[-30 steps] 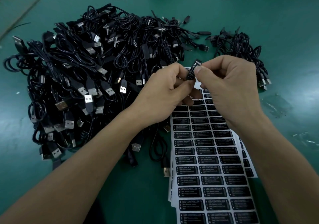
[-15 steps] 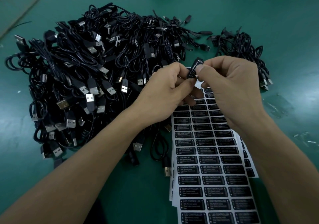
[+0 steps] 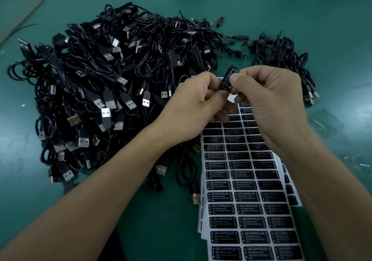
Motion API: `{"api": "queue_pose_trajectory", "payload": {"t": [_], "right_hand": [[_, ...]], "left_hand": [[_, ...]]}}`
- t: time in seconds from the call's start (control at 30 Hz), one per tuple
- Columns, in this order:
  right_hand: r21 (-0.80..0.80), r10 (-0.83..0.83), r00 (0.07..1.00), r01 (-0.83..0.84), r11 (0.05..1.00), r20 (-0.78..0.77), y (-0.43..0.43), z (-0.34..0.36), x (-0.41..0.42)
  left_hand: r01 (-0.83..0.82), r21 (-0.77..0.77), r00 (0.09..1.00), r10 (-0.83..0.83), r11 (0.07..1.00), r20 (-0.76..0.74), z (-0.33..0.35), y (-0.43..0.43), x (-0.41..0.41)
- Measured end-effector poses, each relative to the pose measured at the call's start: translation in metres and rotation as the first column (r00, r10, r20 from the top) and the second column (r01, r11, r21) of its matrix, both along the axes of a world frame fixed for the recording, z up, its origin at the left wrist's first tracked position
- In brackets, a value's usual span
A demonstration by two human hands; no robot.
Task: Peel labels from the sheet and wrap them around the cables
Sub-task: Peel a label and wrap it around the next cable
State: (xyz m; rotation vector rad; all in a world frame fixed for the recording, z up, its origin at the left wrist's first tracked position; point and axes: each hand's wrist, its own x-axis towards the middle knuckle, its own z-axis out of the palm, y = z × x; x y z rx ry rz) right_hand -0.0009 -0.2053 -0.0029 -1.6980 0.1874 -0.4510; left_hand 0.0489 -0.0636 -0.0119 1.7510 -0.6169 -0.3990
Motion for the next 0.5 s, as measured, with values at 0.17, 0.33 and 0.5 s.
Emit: {"api": "queue_pose_trajectory", "payload": {"t": [0.17,0.33,0.5], "right_hand": [[-0.027,-0.013,1.0,0.014,1.0,0.015,0.001,0.0004,-0.0006],[-0.017,-0.028,0.999,0.029,0.999,0.025,0.0025,0.0005,-0.0012],[-0.044,-0.048,0.998,0.05,0.998,0.043,0.0018,-0.0006,-0.0008]], "left_hand": [[-0.001,-0.008,1.0,0.001,1.0,0.003,-0.0001,-0.0005,0.0001],[0.001,-0.023,1.0,-0.001,1.0,-0.002,0.0,-0.0006,-0.0004],[0.002,-0.028,1.0,-0.002,1.0,-0.008,0.0003,-0.0003,-0.001]]}}
